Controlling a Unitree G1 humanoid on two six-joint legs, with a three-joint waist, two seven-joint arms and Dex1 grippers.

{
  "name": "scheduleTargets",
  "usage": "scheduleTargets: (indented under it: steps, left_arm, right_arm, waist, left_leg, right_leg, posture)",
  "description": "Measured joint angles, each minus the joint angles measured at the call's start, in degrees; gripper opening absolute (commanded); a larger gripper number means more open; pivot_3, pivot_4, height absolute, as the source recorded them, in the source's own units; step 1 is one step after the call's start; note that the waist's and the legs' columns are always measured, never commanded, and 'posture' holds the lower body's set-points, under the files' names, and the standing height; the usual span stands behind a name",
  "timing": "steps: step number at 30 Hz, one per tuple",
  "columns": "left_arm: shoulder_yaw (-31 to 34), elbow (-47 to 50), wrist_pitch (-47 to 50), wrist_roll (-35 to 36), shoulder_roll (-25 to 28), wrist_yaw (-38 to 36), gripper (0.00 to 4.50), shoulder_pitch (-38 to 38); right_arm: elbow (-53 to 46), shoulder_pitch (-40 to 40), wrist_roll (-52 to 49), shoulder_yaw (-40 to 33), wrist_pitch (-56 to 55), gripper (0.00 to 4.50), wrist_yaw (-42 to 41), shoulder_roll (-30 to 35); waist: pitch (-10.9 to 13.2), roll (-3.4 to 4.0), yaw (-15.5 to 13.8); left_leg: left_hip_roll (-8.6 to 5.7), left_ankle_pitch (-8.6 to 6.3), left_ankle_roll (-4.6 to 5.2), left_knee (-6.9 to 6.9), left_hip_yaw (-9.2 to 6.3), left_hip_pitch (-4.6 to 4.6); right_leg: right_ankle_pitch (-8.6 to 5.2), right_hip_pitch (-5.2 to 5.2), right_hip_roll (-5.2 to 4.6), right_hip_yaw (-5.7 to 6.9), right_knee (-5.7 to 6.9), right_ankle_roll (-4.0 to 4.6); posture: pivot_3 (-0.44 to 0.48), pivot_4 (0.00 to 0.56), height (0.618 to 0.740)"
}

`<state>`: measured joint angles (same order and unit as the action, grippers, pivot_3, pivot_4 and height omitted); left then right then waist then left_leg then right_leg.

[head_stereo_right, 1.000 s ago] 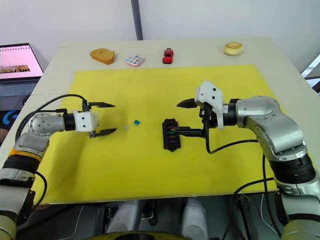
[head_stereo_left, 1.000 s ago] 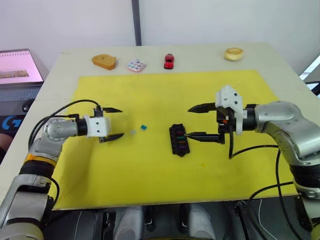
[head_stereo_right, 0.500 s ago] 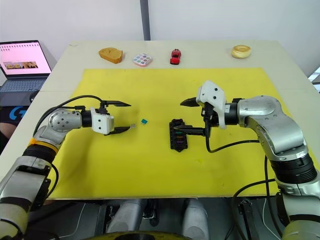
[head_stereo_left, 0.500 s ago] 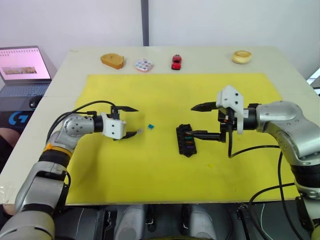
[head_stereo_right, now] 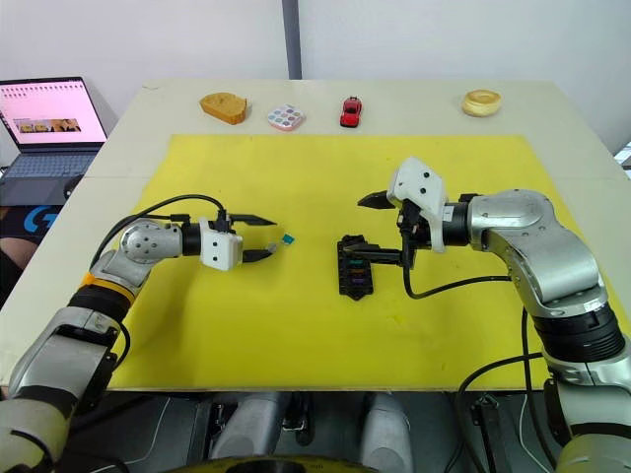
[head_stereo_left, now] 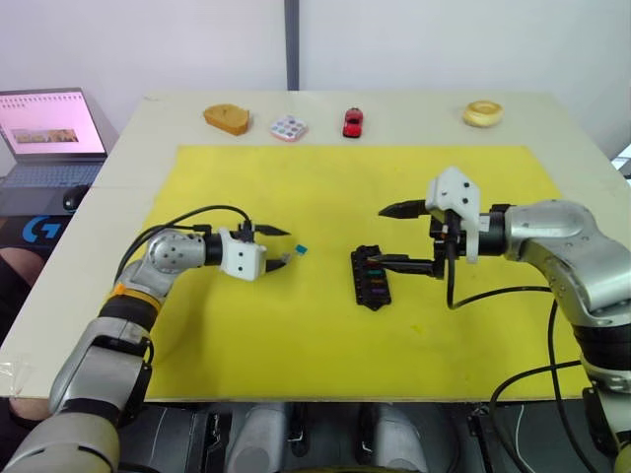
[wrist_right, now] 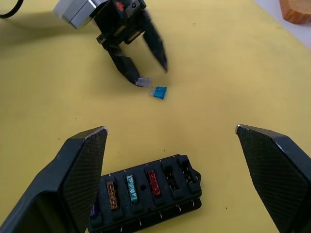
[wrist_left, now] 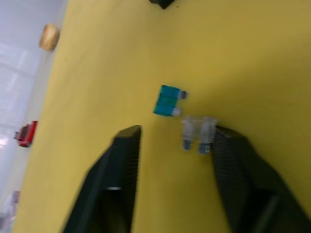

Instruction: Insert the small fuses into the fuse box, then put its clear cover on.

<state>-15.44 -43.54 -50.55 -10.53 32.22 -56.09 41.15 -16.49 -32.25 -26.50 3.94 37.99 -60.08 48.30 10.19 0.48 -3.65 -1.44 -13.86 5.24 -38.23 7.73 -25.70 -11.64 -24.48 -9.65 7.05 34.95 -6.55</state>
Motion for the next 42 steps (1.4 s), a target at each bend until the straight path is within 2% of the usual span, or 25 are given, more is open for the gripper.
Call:
scheduleTargets:
  steps: [2,9,12,13,15,18,20,22,24,27,31,37,40,42]
  left_arm:
    - [-0.1,0.0,0.5,0.1,-0.1,-0.1,0.04,0.1]
    - [0.9,3.5,4.5,1.3,0.4,0.4,0.04,-2.1]
    - [3.2,8.9,11.8,5.8,1.0,-0.7,0.04,-5.4]
    - [4.6,14.5,20.9,11.2,0.9,-2.5,0.04,-7.9]
    - [5.7,21.3,33.0,18.2,1.3,-4.5,0.04,-10.2]
    - [10.8,37.9,64.6,39.2,6.6,-6.2,0.04,-11.6]
    - [16.3,44.2,79.9,51.7,9.4,-4.6,0.04,-9.9]
    - [21.5,48.3,91.0,62.5,10.6,-2.2,0.04,-8.0]
    - [24.4,50.3,98.0,69.8,10.3,0.3,0.04,-7.6]
    - [25.8,50.9,103.0,74.1,9.1,3.4,0.04,-8.8]
    - [27.8,51.7,105.6,78.3,6.3,7.6,0.04,-9.0]
    - [30.8,52.9,107.0,83.7,4.8,12.2,0.04,-8.8]
    - [31.9,53.9,107.6,87.5,3.4,14.2,0.00,-8.4]
    - [32.1,54.1,107.6,88.8,3.3,15.2,0.00,-7.7]
  right_arm:
    - [0.1,0.0,0.0,0.0,0.0,4.50,0.1,-0.1]
    - [0.8,-0.4,0.3,0.0,0.5,4.50,0.3,-0.5]
    - [0.9,-0.6,-1.0,-0.5,2.7,4.50,1.0,-0.8]
    - [1.0,-1.4,-2.6,-1.1,5.1,4.50,1.5,-1.3]
    - [1.2,-3.2,-4.9,-2.2,8.7,4.50,2.2,-1.9]
    - [3.5,-11.2,-12.5,-5.3,19.3,4.50,3.6,-3.1]
    - [5.9,-16.5,-17.2,-7.6,25.2,4.50,3.9,-4.4]
    - [8.1,-21.8,-20.8,-8.1,29.9,4.50,3.6,-5.2]
    - [10.1,-25.8,-23.0,-8.1,32.8,4.50,3.4,-6.4]
    - [11.4,-28.3,-23.2,-6.7,33.6,4.50,3.7,-8.0]
    - [14.4,-31.1,-24.2,-5.0,36.1,4.50,6.9,-14.4]
    - [17.0,-32.2,-29.2,-10.0,41.7,4.50,11.6,-18.8]
    - [18.1,-33.0,-31.8,-12.8,44.6,3.58,14.5,-21.5]
    - [18.6,-33.3,-33.3,-14.2,46.1,2.67,16.1,-22.6]
  waist:
    - [0.0,0.00,0.1]
    - [0.0,0.02,1.0]
    - [0.0,0.02,1.6]
    - [0.0,0.01,1.9]
    - [0.0,-0.02,2.1]
    - [0.2,-0.15,3.3]
    - [0.2,-0.15,3.8]
    - [0.2,-0.13,4.3]
    - [0.2,-0.13,4.6]
    - [0.2,-0.14,4.6]
    - [0.2,-0.14,4.5]
    - [0.2,-0.15,4.4]
    - [0.2,-0.15,4.4]
    - [0.2,-0.15,4.4]
  left_leg:
    - [0.01,-0.01,0.01,0.00,0.01,0.01]
    - [0.05,-0.03,0.04,0.01,0.02,0.01]
    - [0.06,-0.06,0.10,0.01,0.03,0.00]
    - [0.08,-0.06,0.10,0.01,0.03,-0.06]
    - [0.14,-0.04,0.07,-0.01,0.03,-0.19]
    - [0.29,0.09,-0.07,-0.16,-0.09,-0.71]
    - [0.32,0.13,-0.05,-0.14,-0.14,-0.68]
    - [0.30,0.15,-0.02,-0.08,-0.19,-0.63]
    - [0.29,0.17,0.02,-0.06,-0.18,-0.56]
    - [0.34,0.21,-0.01,-0.06,-0.17,-0.56]
    - [0.36,0.24,-0.07,-0.06,-0.18,-0.56]
    - [0.34,0.19,-0.17,-0.05,-0.19,-0.56]
    - [0.38,0.20,-0.23,-0.04,-0.20,-0.55]
    - [0.39,0.22,-0.22,-0.03,-0.20,-0.54]
  right_leg:
    - [0.00,-0.01,0.01,0.00,0.00,0.00]
    - [0.00,-0.01,0.00,0.08,0.00,-0.02]
    - [0.00,-0.03,-0.01,0.08,-0.02,-0.02]
    - [0.00,-0.08,0.01,0.08,-0.02,-0.03]
    - [0.00,-0.13,0.04,0.09,0.00,-0.03]
    - [0.00,-0.34,0.16,0.11,0.19,-0.03]
    - [0.00,-0.30,0.20,0.14,0.17,-0.04]
    - [-0.06,-0.23,0.23,0.23,0.17,-0.13]
    - [-0.09,-0.15,0.40,0.29,0.17,-0.18]
    - [-0.08,-0.11,0.56,0.27,0.18,-0.21]
    - [-0.07,-0.11,0.63,0.21,0.18,-0.22]
    - [-0.06,-0.06,0.68,0.16,0.13,-0.21]
    - [-0.06,-0.09,0.73,0.15,0.15,-0.21]
    - [-0.06,-0.09,0.74,0.15,0.15,-0.21]
  posture:
    - [0.000,0.150,0.740]
    - [0.000,0.150,0.740]
    - [0.000,0.150,0.740]
    - [0.000,0.150,0.740]
    - [0.000,0.150,0.740]
    - [0.000,0.150,0.740]
    - [0.000,0.150,0.740]
    - [0.000,0.150,0.740]
    - [0.000,0.150,0.740]
    - [0.000,0.150,0.740]
    - [0.000,0.150,0.740]
    - [0.000,0.150,0.740]
    - [0.000,0.150,0.740]
    - [0.000,0.150,0.740]
